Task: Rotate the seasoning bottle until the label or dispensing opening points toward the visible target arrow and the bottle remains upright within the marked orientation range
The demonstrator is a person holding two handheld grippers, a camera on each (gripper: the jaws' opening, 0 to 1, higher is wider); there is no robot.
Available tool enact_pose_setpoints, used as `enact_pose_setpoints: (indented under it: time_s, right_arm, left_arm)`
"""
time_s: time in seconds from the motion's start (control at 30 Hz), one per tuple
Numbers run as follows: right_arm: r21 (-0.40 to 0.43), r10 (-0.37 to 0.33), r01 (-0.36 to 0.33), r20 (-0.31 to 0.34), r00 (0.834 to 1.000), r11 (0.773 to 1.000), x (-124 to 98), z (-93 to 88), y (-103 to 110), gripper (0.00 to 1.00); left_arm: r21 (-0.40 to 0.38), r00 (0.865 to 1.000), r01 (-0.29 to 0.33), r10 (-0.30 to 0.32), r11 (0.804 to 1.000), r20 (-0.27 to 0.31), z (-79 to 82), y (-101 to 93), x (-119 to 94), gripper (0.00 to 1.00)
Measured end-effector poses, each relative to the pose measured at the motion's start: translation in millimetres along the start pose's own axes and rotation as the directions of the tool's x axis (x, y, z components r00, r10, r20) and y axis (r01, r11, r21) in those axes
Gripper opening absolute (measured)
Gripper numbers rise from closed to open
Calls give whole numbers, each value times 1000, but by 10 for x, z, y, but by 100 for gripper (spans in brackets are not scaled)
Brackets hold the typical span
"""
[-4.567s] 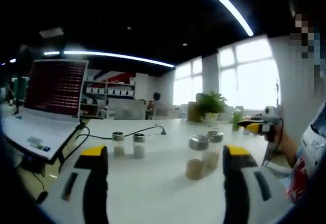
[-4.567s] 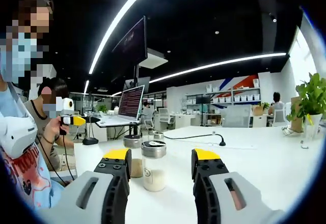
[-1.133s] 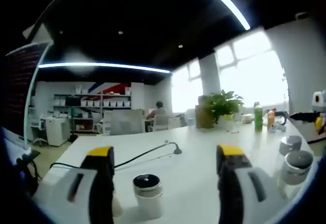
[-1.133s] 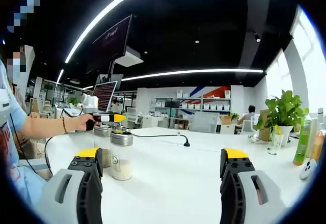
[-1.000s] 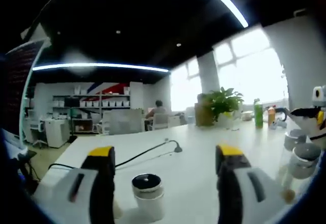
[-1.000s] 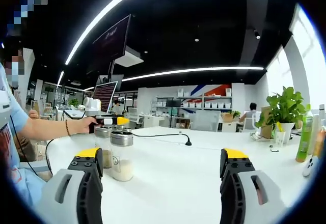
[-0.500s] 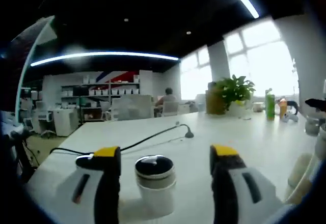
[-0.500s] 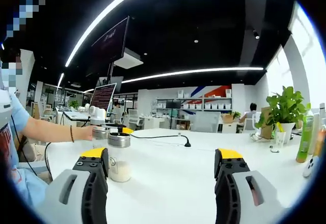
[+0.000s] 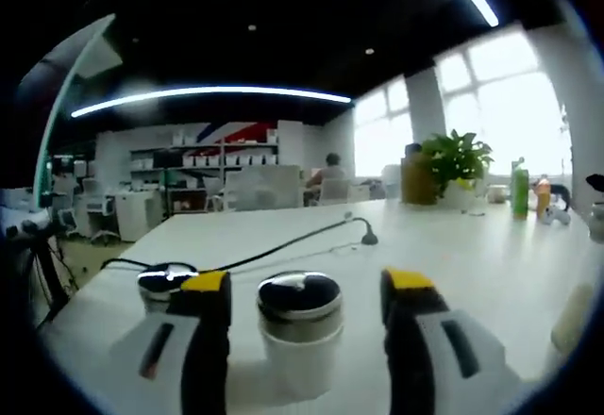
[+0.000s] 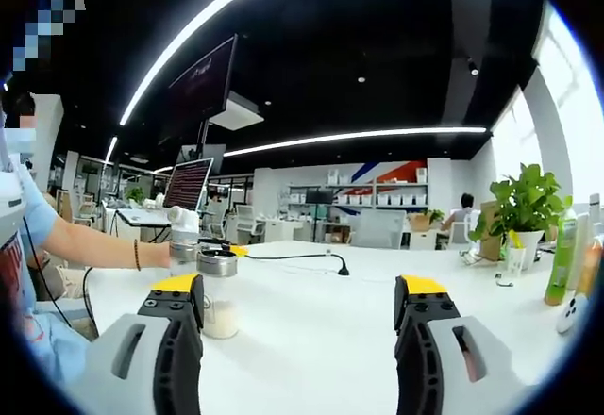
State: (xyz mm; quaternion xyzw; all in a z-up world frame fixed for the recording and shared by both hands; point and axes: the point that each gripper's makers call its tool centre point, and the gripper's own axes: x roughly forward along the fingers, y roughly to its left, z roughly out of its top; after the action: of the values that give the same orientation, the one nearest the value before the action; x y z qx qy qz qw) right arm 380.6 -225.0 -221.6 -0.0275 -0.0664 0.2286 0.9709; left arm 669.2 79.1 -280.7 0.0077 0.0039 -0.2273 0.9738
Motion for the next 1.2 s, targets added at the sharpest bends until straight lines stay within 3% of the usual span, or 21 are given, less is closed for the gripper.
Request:
enact_pose_setpoints:
  time_s: [0.13, 0.2, 0.3, 0.4, 0.57, 1.2]
  right_arm:
    - [-3, -6, 6, -6, 1000, 1000, -5, -16, -18, 86]
    - [5, -8, 8, -10, 1000, 1000, -6, -29, -37, 86]
    - [2, -21, 21, 9, 1000, 1000, -29, 11, -76, 81]
    - [-58, -50, 50, -2, 999, 997, -54, 27, -126, 79]
    - [-35, -36, 36, -15, 999, 999, -60, -10, -115, 80]
    - [18, -79, 80, -56, 995, 997, -116, -111, -224, 80]
  left_arm:
    - [-29, 1000, 13, -13, 1000, 12, 16, -66, 11, 58]
    - [-94, 1000, 17, -16, 995, 19, 3, -91, 6, 55]
    - [-33, 1000, 5, -4, 999, 24, 10, -80, 17, 52]
    - [-51, 1000, 0, 1, 999, 20, -1, -46, 24, 49]
    - [-37, 999, -29, 28, 999, -24, -117, 13, 13, 40]
    - [-13, 1000, 6, -6, 1000, 6, -100, -38, -44, 39]
